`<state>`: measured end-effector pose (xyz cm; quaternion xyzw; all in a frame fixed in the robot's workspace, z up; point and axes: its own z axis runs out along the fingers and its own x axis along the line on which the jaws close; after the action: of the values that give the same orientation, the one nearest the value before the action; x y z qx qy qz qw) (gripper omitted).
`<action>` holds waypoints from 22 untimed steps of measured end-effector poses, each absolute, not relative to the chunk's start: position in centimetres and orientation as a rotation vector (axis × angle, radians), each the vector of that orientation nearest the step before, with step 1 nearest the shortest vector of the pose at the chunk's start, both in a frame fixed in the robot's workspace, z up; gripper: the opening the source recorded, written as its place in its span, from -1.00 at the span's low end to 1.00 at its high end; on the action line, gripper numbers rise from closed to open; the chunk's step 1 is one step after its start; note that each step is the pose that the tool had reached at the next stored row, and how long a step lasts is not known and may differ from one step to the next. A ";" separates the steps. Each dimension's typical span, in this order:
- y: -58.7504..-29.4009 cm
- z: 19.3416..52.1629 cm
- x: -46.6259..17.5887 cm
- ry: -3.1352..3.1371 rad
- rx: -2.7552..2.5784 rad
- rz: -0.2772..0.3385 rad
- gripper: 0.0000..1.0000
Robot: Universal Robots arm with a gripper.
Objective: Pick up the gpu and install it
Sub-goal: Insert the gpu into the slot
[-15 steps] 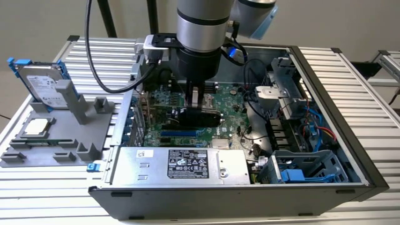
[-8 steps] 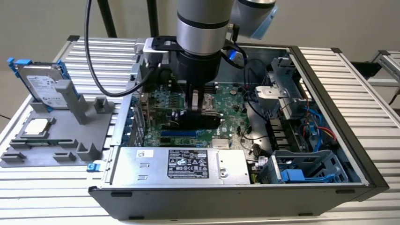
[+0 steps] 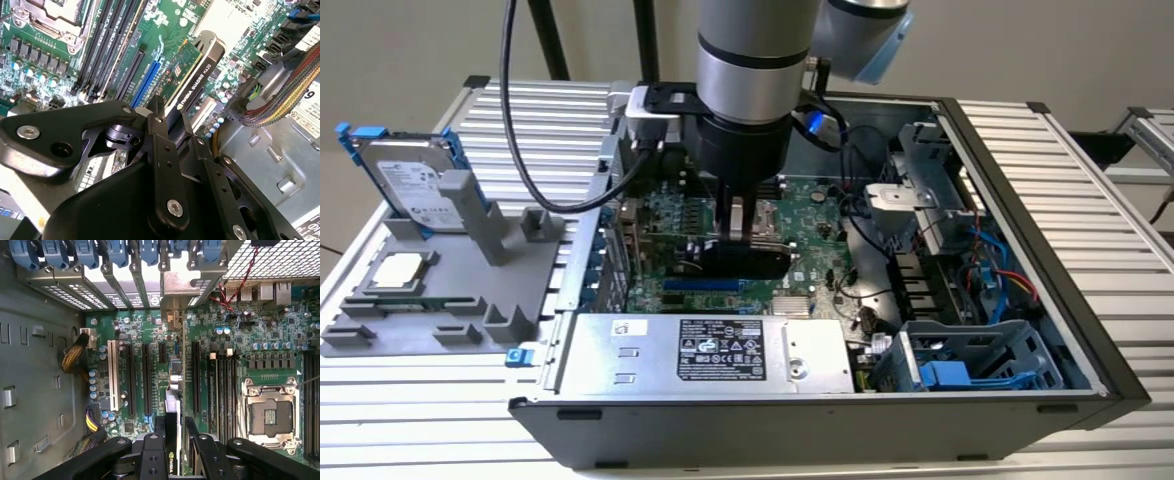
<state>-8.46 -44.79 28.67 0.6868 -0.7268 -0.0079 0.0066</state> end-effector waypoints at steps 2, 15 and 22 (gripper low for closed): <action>-44.8 28.6 -8.5 -2.273 2.149 -0.024 -1.00; -45.1 28.1 -8.5 -2.271 2.151 -0.024 -1.00; -45.3 28.0 -8.5 -2.270 2.152 -0.024 -1.00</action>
<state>-8.49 -45.30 27.98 0.6880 -0.7257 -0.0078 0.0067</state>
